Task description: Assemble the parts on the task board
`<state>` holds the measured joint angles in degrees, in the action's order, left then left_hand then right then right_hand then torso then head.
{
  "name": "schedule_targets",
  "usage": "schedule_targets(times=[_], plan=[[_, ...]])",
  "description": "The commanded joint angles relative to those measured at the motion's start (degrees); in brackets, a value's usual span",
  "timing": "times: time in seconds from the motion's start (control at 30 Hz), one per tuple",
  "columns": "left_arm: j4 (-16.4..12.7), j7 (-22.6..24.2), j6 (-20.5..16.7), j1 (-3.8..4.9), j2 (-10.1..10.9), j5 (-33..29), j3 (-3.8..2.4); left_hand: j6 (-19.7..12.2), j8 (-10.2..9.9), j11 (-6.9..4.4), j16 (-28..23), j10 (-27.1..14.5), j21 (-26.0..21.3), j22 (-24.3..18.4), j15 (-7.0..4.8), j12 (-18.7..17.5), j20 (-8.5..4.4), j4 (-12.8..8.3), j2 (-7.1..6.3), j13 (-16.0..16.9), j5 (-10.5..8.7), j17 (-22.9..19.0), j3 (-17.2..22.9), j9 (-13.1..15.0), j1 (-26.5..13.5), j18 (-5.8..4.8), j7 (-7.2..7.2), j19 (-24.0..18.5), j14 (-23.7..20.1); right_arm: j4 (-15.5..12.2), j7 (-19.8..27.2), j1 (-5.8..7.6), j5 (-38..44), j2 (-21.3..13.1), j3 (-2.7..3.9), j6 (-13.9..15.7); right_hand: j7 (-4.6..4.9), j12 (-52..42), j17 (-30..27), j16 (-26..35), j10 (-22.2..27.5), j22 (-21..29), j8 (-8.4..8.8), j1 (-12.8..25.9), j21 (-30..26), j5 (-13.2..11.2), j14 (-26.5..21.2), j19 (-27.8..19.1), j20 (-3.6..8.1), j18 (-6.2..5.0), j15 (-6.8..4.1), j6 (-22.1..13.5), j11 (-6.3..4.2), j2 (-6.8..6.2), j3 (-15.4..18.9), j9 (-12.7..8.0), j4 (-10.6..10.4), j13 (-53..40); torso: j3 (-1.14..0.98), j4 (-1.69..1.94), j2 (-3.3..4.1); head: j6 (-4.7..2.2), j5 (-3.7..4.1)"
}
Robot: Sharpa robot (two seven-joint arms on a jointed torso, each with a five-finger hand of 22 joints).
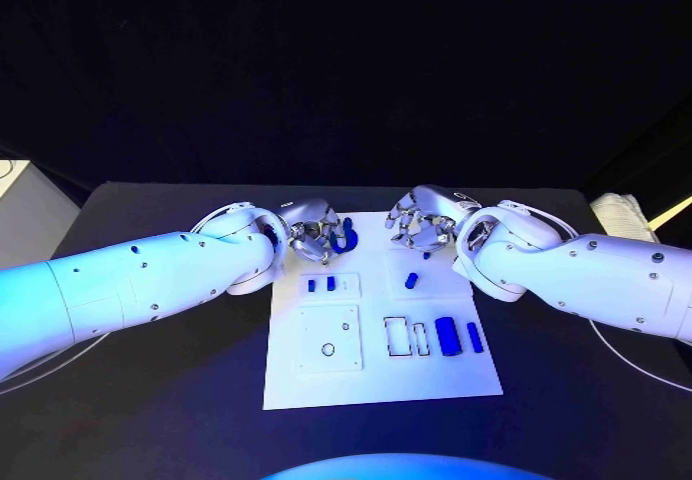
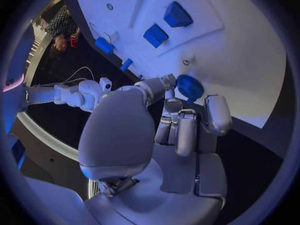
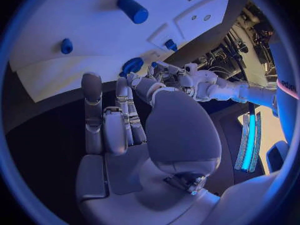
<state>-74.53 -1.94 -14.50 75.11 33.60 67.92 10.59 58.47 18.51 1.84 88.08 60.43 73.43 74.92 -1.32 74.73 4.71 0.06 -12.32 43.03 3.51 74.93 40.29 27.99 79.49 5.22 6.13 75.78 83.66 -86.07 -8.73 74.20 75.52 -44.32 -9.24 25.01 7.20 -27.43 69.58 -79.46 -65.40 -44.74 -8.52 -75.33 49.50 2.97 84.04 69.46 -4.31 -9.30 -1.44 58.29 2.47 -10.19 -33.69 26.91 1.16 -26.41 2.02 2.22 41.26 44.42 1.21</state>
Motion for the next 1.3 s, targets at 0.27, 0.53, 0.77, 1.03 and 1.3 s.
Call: schedule_targets(times=[0.27, 0.53, 0.77, 1.03, 1.3], plan=[[-1.0, 4.4, -3.5, -1.02, 2.1, -10.0, -0.37, 0.0, -0.3, 0.23, 0.0, -0.1, -0.1, 3.4, 0.11, -0.1, -0.01, 0.2, -0.05, 0.0, 0.15, 5.5, 0.1, -0.1, -0.9, -0.31, 0.26, 0.1, 1.9, -0.1, 0.4, 0.01, -0.6, -0.4, 0.04, 1.1, 0.15, -0.2, -0.1, 0.3, 0.4, 0.1, 0.21, 0.5, -0.2, 0.3, 1.6, -0.4, -0.14, 0.29, -0.12, 0.2, 0.15, -0.18, 0.0, -0.1, -0.4, -0.1, -0.06, 0.09, -0.02, 0.08, -0.29], [-1.0, 8.9, -5.1, -2.45, 3.2, -11.8, -0.42, -0.1, -0.5, 0.2, -0.1, -0.3, -0.1, 3.4, 0.11, -0.2, 0.02, 0.2, -0.06, -0.2, 0.11, 5.4, 0.0, -0.1, -1.0, -0.31, 0.25, 0.1, 1.8, -0.1, 0.5, 0.01, -0.6, -0.5, 0.05, 1.3, 0.15, -0.2, -0.1, 0.3, 0.4, 0.1, 0.21, 0.5, -0.2, 0.3, 1.6, -0.4, -0.14, 0.29, -0.12, 0.2, 0.15, -0.18, 0.0, -0.1, -0.4, -0.1, 0.02, -0.01, -0.01, 0.02, -0.47], [-1.0, 13.3, -6.8, -4.05, 3.7, -12.3, -0.65, -0.2, -0.6, 0.19, -0.1, -0.3, 0.1, 3.5, 0.12, -0.3, 0.03, 0.2, 0.01, -0.2, 0.12, 5.4, 0.0, -0.1, -1.1, -0.37, 0.25, 0.3, 1.8, -0.2, 1.0, 0.01, -0.9, -0.6, 0.05, 2.4, 0.15, -0.2, -0.1, 0.3, 0.4, 0.1, 0.21, 0.5, -0.2, 0.3, 1.6, -0.4, -0.14, 0.29, -0.12, 0.2, 0.15, -0.18, 0.0, -0.1, -0.4, -0.1, 0.03, -0.06, 0.05, 0.14, -0.46], [-0.7, 16.3, -8.0, -5.31, 4.5, -14.1, -1.74, -0.3, -0.6, 0.18, -0.1, -0.4, 0.2, 3.6, 0.11, -0.3, 0.04, 0.2, 0.07, -0.3, 0.13, 5.3, 0.0, -0.2, -1.0, -0.41, 0.24, 0.4, 1.8, -0.1, 4.8, 0.01, -5.6, -0.9, 0.05, 7.7, 0.86, 3.2, -2.1, 1.4, 4.1, 2.1, 1.08, 0.6, -2.9, 0.4, 0.8, -1.9, -0.68, -0.06, 0.65, -0.4, 1.18, -0.48, -0.8, -0.2, -0.9, 2.0, -0.05, 0.0, 0.0, 0.13, -0.42], [-0.4, 16.6, -6.4, -5.74, 4.8, -15.0, -2.01, -0.2, -0.6, 0.18, -0.1, -0.5, 0.2, 3.6, 0.11, -0.4, 0.04, 0.2, 0.09, -0.4, 0.12, 5.1, 0.0, -0.2, -1.0, -0.4, 0.25, 0.4, 1.7, 0.1, 9.4, 0.02, -12.0, -1.0, 0.06, 11.5, 1.84, 9.6, -6.0, 3.5, 6.1, 6.0, 1.73, 0.8, -7.7, 0.6, -0.9, -4.8, -1.78, -0.87, 1.94, -0.7, 2.63, -1.02, -1.2, 0.1, -1.6, 7.9, 0.0, -0.05, -0.01, 0.17, -0.45]])
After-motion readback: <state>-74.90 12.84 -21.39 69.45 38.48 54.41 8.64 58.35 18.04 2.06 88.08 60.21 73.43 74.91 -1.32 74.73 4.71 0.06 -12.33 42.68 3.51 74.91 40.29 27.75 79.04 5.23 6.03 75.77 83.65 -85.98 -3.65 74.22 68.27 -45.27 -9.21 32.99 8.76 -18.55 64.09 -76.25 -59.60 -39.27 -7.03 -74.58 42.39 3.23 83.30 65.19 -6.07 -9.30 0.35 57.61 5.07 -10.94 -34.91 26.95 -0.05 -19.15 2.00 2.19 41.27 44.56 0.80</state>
